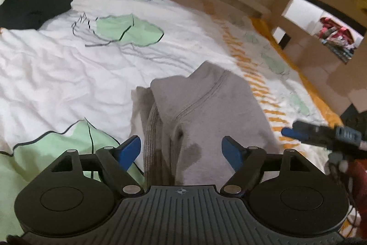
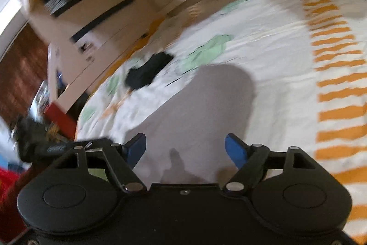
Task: Fold large clothes
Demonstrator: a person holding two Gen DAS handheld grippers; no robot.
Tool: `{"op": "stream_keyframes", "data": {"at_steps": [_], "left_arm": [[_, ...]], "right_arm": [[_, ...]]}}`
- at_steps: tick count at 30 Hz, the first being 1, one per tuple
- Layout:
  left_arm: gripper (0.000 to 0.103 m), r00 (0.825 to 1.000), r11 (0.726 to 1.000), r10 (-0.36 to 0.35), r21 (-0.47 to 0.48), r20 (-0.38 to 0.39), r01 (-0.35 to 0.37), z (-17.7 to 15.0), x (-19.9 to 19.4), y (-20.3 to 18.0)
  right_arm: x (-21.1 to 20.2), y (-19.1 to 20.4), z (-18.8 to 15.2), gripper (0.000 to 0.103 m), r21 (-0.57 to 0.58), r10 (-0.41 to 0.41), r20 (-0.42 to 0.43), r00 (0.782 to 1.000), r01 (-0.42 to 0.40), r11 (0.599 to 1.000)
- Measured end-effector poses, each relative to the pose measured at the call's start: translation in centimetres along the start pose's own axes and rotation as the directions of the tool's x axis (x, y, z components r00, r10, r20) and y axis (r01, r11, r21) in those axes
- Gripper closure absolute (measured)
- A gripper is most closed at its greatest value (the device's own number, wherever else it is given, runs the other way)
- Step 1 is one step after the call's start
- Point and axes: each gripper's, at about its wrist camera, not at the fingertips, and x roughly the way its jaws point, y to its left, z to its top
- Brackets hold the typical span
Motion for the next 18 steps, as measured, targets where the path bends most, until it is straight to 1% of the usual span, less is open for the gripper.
{"op": "stream_keyframes", "data": {"at_steps": [2, 5, 8, 9, 11, 12, 13, 15, 17, 18], "left_arm": [[0.026, 1.0, 1.0, 0.008, -0.021, -0.03, -0.008, 0.0, 1.3, 0.4], [0.026, 0.997, 0.996, -0.009, -0.092, -0.083, 0.002, -0.4, 2.7, 1.6], [0.025, 0.992, 0.992, -0.023, -0.127, -0.123, 0.007, -0.7, 3.9, 2.5], [0.022, 0.991, 0.991, -0.027, -0.133, -0.133, 0.009, -0.7, 4.1, 2.6], [0.018, 0.986, 0.988, -0.052, -0.153, -0.156, 0.028, -0.7, 4.7, 3.2], [0.015, 0.984, 0.986, -0.066, -0.163, -0.167, 0.038, -0.7, 5.1, 3.3], [0.012, 0.981, 0.984, -0.079, -0.171, -0.176, 0.048, -0.7, 5.5, 3.5], [0.006, 0.978, 0.981, -0.102, -0.184, -0.184, 0.068, -0.5, 6.3, 3.6], [0.005, 0.975, 0.978, -0.128, -0.185, -0.181, 0.094, -0.2, 7.1, 3.5], [0.004, 0.973, 0.976, -0.144, -0.185, -0.179, 0.11, -0.1, 7.4, 3.4]], "right_arm": [[0.9, -2.2, 0.6, 0.024, 0.081, 0.01, -0.001, 1.0, -0.01, 0.997], [2.7, -4.7, 0.9, 0.023, 0.18, 0.048, -0.017, 0.999, -0.045, 0.983], [5.7, -6.4, 0.4, 0.024, 0.27, 0.11, -0.065, 0.992, -0.089, 0.959], [6.9, -6.9, 0.1, 0.025, 0.3, 0.133, -0.082, 0.988, -0.103, 0.948], [8.1, -7.6, -0.3, 0.032, 0.328, 0.19, -0.069, 0.979, -0.158, 0.931], [8.6, -7.7, -0.3, 0.033, 0.346, 0.215, -0.063, 0.974, -0.181, 0.92], [9.1, -7.8, -0.3, 0.033, 0.361, 0.225, -0.062, 0.972, -0.189, 0.913], [9.7, -7.4, 0.0, 0.035, 0.34, 0.219, -0.078, 0.972, -0.181, 0.923], [9.6, -6.9, 0.2, 0.042, 0.303, 0.187, -0.099, 0.977, -0.15, 0.941], [9.4, -6.6, 0.3, 0.043, 0.285, 0.169, -0.108, 0.98, -0.133, 0.949]]}}
